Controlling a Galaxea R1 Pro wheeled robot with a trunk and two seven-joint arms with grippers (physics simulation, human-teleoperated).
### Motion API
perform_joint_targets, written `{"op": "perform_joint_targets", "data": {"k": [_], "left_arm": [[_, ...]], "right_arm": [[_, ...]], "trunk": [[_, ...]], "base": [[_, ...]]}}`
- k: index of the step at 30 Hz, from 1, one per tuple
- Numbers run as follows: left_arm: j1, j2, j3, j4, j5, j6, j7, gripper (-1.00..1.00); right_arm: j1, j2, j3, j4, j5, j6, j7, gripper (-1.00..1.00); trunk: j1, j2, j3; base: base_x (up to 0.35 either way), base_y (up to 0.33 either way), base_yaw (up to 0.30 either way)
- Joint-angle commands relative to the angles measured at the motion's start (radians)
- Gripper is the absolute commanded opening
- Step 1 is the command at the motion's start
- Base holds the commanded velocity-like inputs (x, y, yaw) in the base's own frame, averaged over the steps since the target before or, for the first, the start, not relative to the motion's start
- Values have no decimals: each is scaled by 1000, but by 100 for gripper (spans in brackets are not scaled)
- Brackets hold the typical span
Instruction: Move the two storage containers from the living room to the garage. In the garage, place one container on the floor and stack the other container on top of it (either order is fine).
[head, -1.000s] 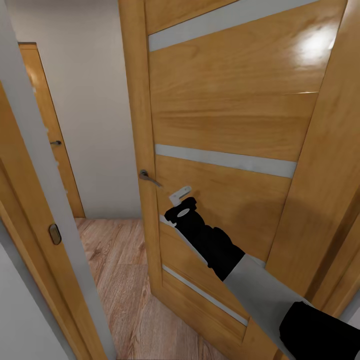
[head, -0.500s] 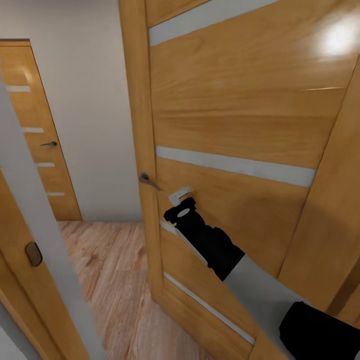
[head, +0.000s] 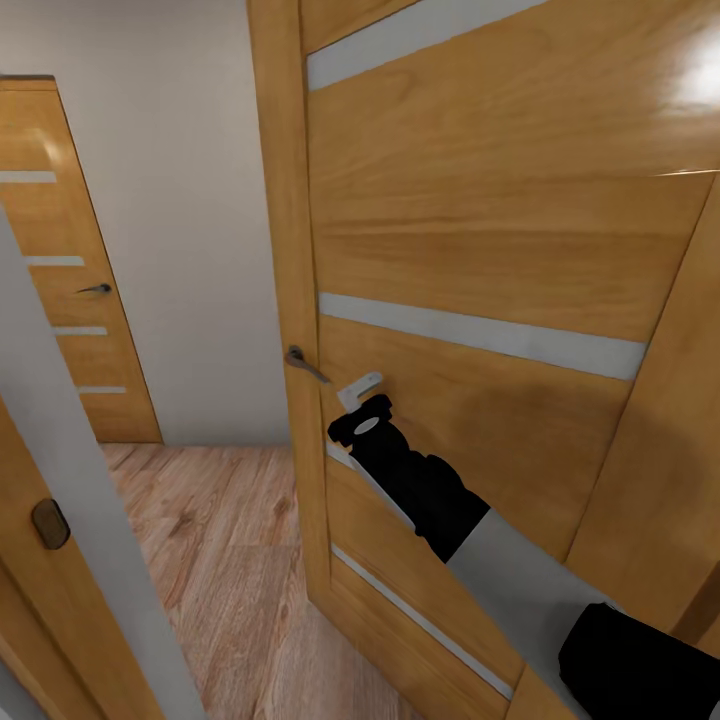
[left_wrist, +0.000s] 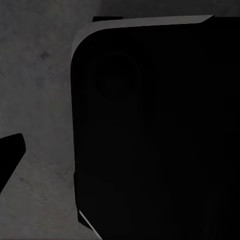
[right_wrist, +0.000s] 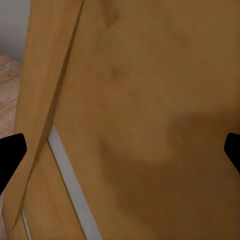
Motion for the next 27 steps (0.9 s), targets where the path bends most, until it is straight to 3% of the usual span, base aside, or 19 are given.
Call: {"op": "perform_joint_targets", "data": {"k": [1, 9, 17, 27], "left_arm": [[0, 0, 1, 0, 1, -3, 0, 100], [0, 0, 1, 0, 0, -3, 0, 100], [0, 0, 0, 0, 0, -3, 0, 100], [0, 0, -1, 0, 0, -3, 0, 100]], "right_arm": [[-1, 0, 2, -1, 4, 6, -12, 100], [-1, 0, 9, -11, 10, 7, -13, 100], [-1, 0, 101, -16, 12, 1, -12, 100], [-2, 0, 116, -6, 6, -4, -13, 100]], "trunk": [[0, 0, -1], [0, 0, -1], [0, 0, -1], [0, 0, -1]], "base": [[1, 0, 0], [44, 0, 0], [8, 0, 0], [21, 0, 0]]}}
